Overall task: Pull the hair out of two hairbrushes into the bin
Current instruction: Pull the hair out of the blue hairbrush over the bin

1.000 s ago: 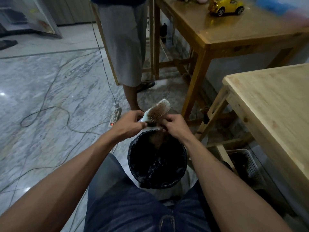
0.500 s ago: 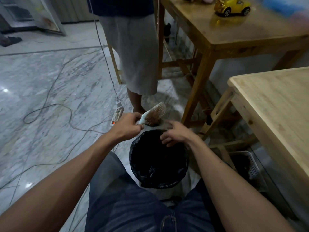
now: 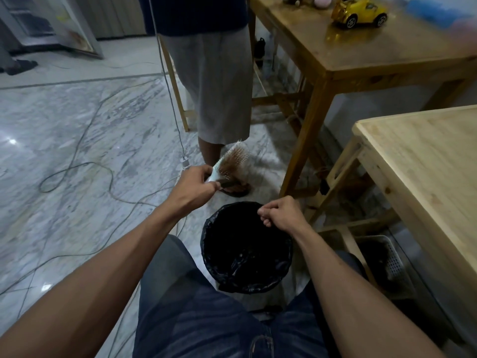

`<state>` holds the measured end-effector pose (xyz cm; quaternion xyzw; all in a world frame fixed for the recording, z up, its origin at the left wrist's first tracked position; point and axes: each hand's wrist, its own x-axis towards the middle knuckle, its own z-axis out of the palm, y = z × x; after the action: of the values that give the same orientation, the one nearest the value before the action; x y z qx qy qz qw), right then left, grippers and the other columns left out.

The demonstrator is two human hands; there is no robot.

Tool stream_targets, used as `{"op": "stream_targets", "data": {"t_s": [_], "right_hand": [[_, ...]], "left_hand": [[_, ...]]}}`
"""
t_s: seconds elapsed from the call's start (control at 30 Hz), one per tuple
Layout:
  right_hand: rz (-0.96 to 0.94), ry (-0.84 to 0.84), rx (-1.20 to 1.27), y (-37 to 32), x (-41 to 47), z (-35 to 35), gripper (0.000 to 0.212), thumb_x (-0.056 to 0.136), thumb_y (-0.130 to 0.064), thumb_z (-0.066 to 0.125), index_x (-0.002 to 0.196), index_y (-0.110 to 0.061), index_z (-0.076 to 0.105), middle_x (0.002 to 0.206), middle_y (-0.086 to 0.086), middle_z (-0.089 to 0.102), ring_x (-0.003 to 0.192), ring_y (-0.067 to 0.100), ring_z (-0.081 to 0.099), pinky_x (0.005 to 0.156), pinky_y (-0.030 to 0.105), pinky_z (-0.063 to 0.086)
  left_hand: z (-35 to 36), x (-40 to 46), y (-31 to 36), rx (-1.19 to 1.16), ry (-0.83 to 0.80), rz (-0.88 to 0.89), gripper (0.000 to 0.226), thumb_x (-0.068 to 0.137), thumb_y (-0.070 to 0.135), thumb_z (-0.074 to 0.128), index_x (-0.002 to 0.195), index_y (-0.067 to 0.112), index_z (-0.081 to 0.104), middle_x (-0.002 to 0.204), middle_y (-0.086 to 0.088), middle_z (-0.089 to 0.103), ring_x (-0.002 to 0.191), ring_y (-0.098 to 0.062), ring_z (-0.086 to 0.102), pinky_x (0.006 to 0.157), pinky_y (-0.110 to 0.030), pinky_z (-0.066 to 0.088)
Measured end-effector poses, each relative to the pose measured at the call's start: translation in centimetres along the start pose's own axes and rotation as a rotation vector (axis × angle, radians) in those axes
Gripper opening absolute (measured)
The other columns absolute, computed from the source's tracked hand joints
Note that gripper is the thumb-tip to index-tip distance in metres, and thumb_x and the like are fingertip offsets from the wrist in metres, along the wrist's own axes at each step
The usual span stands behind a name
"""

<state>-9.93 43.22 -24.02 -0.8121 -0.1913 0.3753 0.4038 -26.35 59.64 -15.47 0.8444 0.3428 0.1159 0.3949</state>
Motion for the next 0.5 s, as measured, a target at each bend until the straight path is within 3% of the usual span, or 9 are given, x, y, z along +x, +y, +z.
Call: {"op": "stream_targets", "data": {"t_s": [0.1,0.2,0.27,0.4,0.5], "right_hand": [[0.005,-0.086,-0.031,0.1,0.0,-0.1,0.012,0.093,-0.013,0.074,0.1,-0.004,0.08,0.092,0.014,0.079,0.071,0.016,0.073,0.072,0.031,0.065],[0.055,-0.291,0.035,-1.8,-0.1,-0.6,0.035,0.096,-0.011,0.07,0.131,-0.011,0.065,0.123,0.009,0.068,0.077,0.021,0.076,0.06,0.03,0.062],[0.061,-0.305,0.175,-3.2,-0.3,-1.1,0.041,0.097,-0.021,0.068,0.137,-0.015,0.059,0.129,0.008,0.066,0.078,0.023,0.078,0.057,0.028,0.059],[-0.008,-0.247,0.353,-5.3,-0.6,-2.0,0.048,0.095,-0.049,0.066,0.12,-0.01,0.071,0.107,0.004,0.079,0.072,0.015,0.075,0.052,0.022,0.053],[-0.078,-0.201,0.265,-5.5,-0.8,-1.7,0.03,0.095,-0.033,0.072,0.102,-0.004,0.076,0.065,-0.006,0.072,0.044,0.0,0.058,0.041,0.013,0.041]], "left_hand": [[-0.2,-0.4,0.1,0.034,-0.01,0.018,0.043,0.086,0.009,0.066,0.059,0.028,0.038,0.055,0.01,0.032,0.05,-0.009,0.032,0.052,-0.029,0.026],[0.3,-0.6,-0.2,0.081,-0.019,0.015,0.044,0.085,0.011,0.066,0.058,0.028,0.036,0.054,0.008,0.031,0.052,-0.012,0.031,0.051,-0.031,0.022],[0.7,-0.4,-0.4,0.116,-0.032,0.017,0.041,0.084,0.012,0.066,0.059,0.027,0.037,0.055,0.006,0.033,0.053,-0.013,0.032,0.051,-0.032,0.022],[1.2,-0.4,-0.4,0.202,-0.079,0.028,0.013,0.084,0.018,0.067,0.076,0.021,0.057,0.064,0.002,0.049,0.059,-0.013,0.044,0.051,-0.03,0.029],[1.7,-0.4,-0.1,0.203,-0.083,0.037,0.033,0.085,0.019,0.067,0.064,0.03,0.043,0.06,0.007,0.04,0.056,-0.008,0.038,0.05,-0.031,0.027]]}}
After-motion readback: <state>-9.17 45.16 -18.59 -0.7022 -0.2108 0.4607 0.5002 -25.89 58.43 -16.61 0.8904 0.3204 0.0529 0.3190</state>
